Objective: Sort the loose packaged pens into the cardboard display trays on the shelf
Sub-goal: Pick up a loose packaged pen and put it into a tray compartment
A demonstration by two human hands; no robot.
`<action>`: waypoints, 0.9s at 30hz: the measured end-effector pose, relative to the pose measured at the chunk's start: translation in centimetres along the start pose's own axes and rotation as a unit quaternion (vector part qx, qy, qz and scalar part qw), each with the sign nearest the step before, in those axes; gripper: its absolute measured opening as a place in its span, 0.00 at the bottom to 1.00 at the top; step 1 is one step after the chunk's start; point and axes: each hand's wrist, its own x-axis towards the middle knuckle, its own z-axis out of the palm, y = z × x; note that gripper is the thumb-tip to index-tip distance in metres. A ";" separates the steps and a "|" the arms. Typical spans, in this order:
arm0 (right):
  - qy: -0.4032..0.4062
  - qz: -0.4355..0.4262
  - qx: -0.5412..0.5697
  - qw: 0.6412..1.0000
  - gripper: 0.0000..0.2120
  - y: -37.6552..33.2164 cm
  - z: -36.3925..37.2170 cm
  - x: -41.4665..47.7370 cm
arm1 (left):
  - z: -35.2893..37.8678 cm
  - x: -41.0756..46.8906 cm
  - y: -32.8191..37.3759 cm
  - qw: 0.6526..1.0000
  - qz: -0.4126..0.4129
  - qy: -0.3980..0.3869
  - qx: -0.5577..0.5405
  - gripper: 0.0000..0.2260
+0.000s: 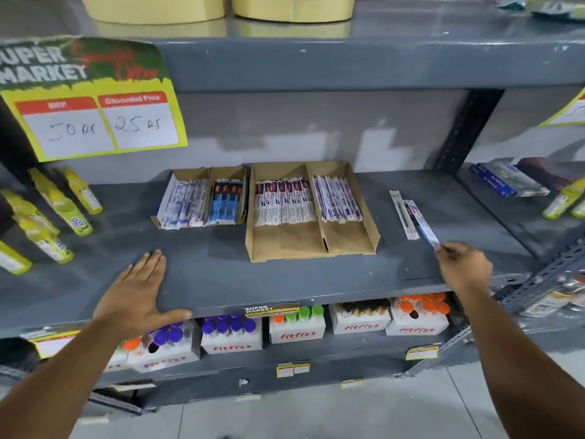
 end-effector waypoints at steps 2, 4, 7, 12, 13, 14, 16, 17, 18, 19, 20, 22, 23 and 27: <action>-0.003 0.031 0.001 1.000 0.12 -0.6 0.2 0.3 | 0.1 0.0 -0.1 1.000 0.000 0.004 -0.001 0.63; -0.016 0.072 0.022 0.997 0.15 -1.2 0.4 0.7 | 0.1 0.0 -0.1 1.000 0.001 0.001 0.000 0.63; -0.041 0.099 0.012 0.994 0.13 -1.7 0.0 1.1 | 0.2 0.0 -0.1 1.000 0.000 0.004 -0.002 0.63; -0.019 0.137 0.073 0.988 0.14 -1.4 -0.8 1.2 | 0.0 -0.1 0.0 1.000 0.001 0.004 -0.011 0.63; -0.013 0.139 0.084 0.987 0.14 -1.3 -0.9 1.1 | 0.0 -0.1 0.0 1.000 0.001 0.005 -0.011 0.64; -0.009 0.141 0.090 0.986 0.14 -1.2 -0.9 1.1 | 0.1 -0.1 0.1 1.000 0.001 0.006 -0.011 0.64; 0.015 0.148 0.101 0.984 0.14 -1.2 -0.8 1.1 | 0.1 -0.2 0.0 1.000 -0.001 0.006 -0.011 0.64; 0.046 0.159 0.113 0.980 0.14 -1.2 -0.9 1.1 | 0.1 -0.1 0.0 1.000 0.000 0.005 -0.010 0.64; 0.086 0.172 0.139 0.971 0.15 -1.3 -1.0 1.0 | 0.2 -0.1 -0.1 1.000 0.001 0.005 -0.009 0.64; 0.125 0.176 0.181 0.959 0.15 -1.7 -1.2 0.8 | 0.2 -0.1 -0.1 1.000 0.002 0.005 -0.009 0.63; 0.141 0.163 0.228 0.950 0.15 -2.4 -1.6 0.6 | 0.2 -0.1 -0.1 1.000 0.003 0.006 -0.010 0.63; 0.072 0.089 0.318 0.941 0.12 -4.8 -2.4 -0.3 | 0.2 -0.2 -0.1 1.000 0.001 0.007 -0.012 0.64; 0.005 0.042 0.359 0.933 0.10 -6.4 -2.8 -1.1 | 0.1 -0.2 0.0 1.000 0.001 0.004 -0.011 0.64; -0.256 -0.080 0.466 0.843 0.14 -12.0 -4.1 -4.5 | -0.2 -0.2 0.2 1.000 -0.005 -0.009 -0.001 0.64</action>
